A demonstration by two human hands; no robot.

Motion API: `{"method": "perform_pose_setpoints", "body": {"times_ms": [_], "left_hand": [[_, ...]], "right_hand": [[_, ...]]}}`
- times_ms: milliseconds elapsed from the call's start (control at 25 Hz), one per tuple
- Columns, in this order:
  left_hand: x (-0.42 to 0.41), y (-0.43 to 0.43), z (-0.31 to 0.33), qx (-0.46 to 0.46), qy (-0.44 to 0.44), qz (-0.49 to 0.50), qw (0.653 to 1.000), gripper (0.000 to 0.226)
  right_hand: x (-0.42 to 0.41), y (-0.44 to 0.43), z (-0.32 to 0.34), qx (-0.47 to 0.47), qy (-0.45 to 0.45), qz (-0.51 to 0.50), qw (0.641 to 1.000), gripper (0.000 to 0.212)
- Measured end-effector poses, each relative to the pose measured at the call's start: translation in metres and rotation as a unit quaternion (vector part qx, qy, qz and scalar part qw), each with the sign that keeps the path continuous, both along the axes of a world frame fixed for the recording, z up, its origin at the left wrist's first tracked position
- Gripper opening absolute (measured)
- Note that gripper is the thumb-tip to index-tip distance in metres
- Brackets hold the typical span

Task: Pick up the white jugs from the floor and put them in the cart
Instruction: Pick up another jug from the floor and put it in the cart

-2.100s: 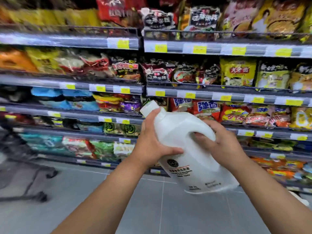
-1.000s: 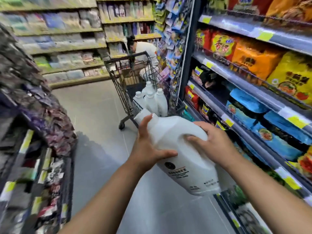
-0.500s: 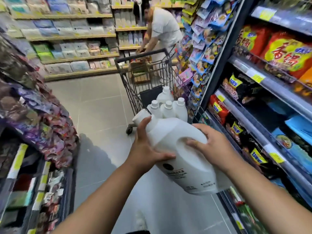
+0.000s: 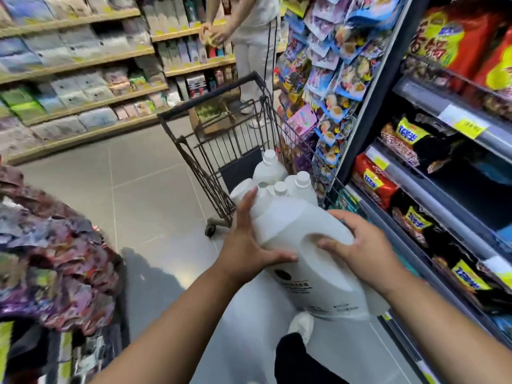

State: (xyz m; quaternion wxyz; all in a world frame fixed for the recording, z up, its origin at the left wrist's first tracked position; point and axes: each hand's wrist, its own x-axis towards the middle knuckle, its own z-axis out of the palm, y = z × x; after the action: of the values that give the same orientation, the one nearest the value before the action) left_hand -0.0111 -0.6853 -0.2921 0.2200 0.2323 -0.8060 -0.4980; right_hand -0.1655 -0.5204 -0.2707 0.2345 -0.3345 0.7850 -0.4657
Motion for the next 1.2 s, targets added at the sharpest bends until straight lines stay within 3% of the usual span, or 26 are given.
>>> {"method": "perform_pose_setpoints", "body": {"times_ms": [200, 360, 520, 640, 760, 880, 1080, 1200], "left_hand": [[-0.066, -0.053, -0.009, 0.002, -0.026, -0.008, 1.000, 0.129], [-0.107, -0.078, -0.015, 0.031, -0.020, 0.009, 0.999, 0.115], [-0.132, -0.108, -0.028, 0.058, -0.024, 0.024, 0.998, 0.126], [-0.150, -0.134, -0.036, 0.092, -0.044, 0.050, 0.994, 0.121], [-0.174, -0.172, -0.049, 0.150, -0.061, 0.093, 0.982, 0.102], [-0.194, -0.199, -0.057, 0.138, -0.114, 0.043, 0.983, 0.081], [-0.213, -0.216, -0.075, 0.107, -0.177, 0.006, 0.978, 0.081], [-0.218, -0.217, -0.089, 0.091, -0.237, -0.023, 0.967, 0.067]], "right_hand": [[-0.061, -0.048, -0.017, -0.009, -0.016, -0.012, 1.000, 0.047], [-0.102, -0.080, -0.024, -0.001, -0.045, 0.004, 0.999, 0.047], [-0.124, -0.108, -0.040, 0.013, -0.063, -0.019, 0.998, 0.050], [-0.132, -0.126, -0.057, 0.028, -0.087, -0.047, 0.995, 0.053], [-0.133, -0.141, -0.077, 0.053, -0.111, -0.070, 0.990, 0.056], [-0.138, -0.153, -0.093, 0.076, -0.110, -0.086, 0.987, 0.052], [-0.153, -0.159, -0.122, 0.124, -0.129, -0.091, 0.980, 0.053], [-0.160, -0.156, -0.140, 0.163, -0.127, -0.075, 0.976, 0.053]]}}
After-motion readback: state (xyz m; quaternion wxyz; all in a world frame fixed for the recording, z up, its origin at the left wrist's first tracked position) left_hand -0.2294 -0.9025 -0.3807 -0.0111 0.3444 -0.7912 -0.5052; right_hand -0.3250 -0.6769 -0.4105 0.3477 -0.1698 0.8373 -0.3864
